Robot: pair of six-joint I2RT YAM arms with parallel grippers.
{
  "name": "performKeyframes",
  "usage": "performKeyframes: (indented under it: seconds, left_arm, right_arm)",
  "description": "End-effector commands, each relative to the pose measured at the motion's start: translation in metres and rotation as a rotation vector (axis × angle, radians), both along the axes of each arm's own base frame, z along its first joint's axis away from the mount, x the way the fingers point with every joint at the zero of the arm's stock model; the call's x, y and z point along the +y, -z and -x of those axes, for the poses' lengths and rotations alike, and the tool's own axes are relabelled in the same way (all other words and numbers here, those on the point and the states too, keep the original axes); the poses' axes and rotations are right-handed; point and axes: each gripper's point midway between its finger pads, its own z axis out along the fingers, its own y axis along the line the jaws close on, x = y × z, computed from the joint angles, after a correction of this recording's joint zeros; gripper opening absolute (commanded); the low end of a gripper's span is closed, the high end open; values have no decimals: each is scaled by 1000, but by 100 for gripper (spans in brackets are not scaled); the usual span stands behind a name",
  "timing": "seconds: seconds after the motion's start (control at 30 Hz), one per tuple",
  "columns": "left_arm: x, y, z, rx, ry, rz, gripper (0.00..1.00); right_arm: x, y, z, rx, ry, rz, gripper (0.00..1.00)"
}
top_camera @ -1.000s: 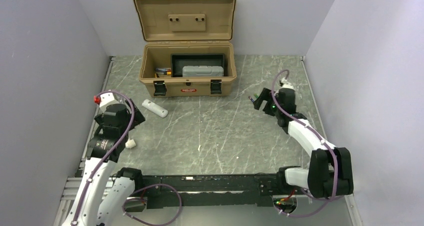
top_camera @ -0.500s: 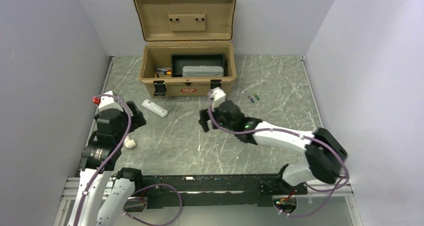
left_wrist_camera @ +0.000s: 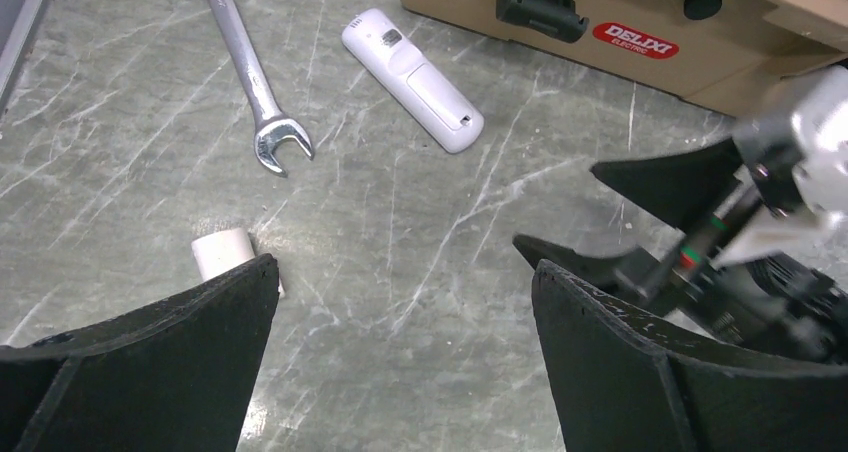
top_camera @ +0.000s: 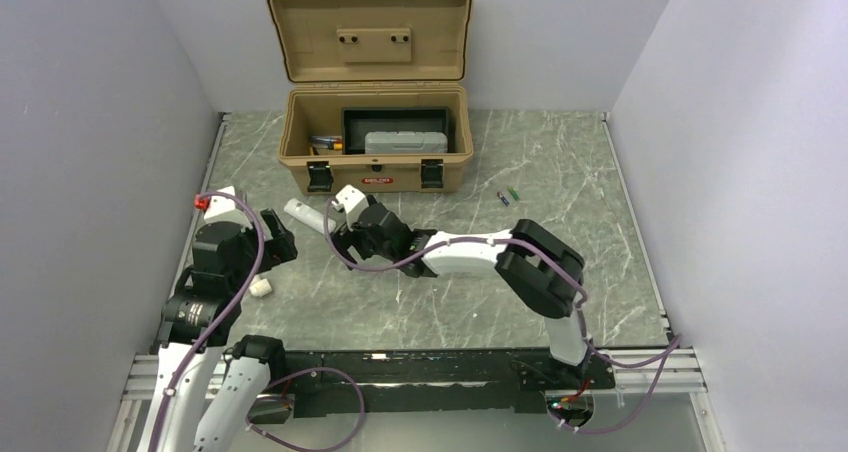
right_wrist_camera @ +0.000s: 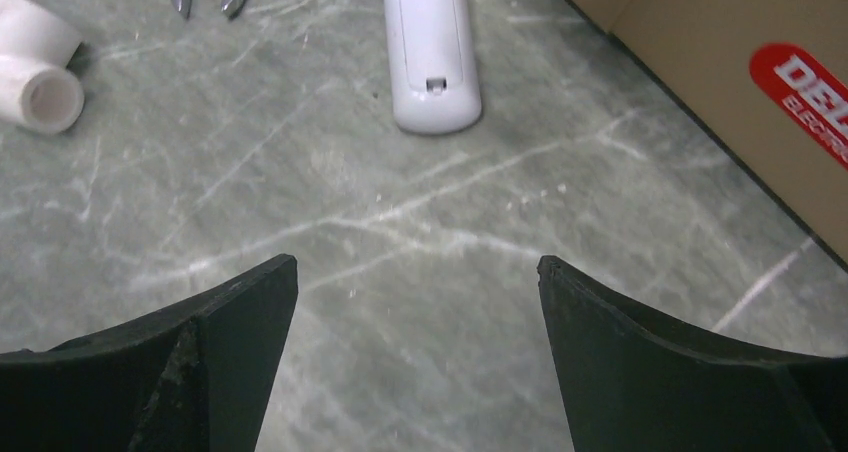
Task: Load the batteries into the remote control
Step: Move the remote control to the center of the board.
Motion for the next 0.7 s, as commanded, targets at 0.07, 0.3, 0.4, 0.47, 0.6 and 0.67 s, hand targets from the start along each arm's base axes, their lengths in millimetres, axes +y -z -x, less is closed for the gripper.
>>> performKeyframes:
  seconds: [0.07, 0.3, 0.4, 0.47, 0.6, 0.67]
  left_arm:
    - [-4, -16, 8, -40, 61, -21, 99]
    - [-4, -21, 13, -58, 77, -27, 99]
    - [-10, -22, 13, -62, 114, -22, 99]
    - [-13, -23, 14, -68, 132, -19, 99]
    - [-16, -28, 14, -82, 148, -15, 99]
    - [-17, -30, 13, -82, 156, -13, 99]
  right_arm:
    - [43, -17, -25, -68, -24, -77, 93]
    - [66, 11, -37, -33, -24, -35, 97]
    - [69, 20, -44, -35, -12, -26, 98]
    - [71, 26, -48, -31, -11, -22, 99]
    - [67, 38, -61, -6, 6, -22, 99]
    - [66, 46, -66, 21, 4, -22, 100]
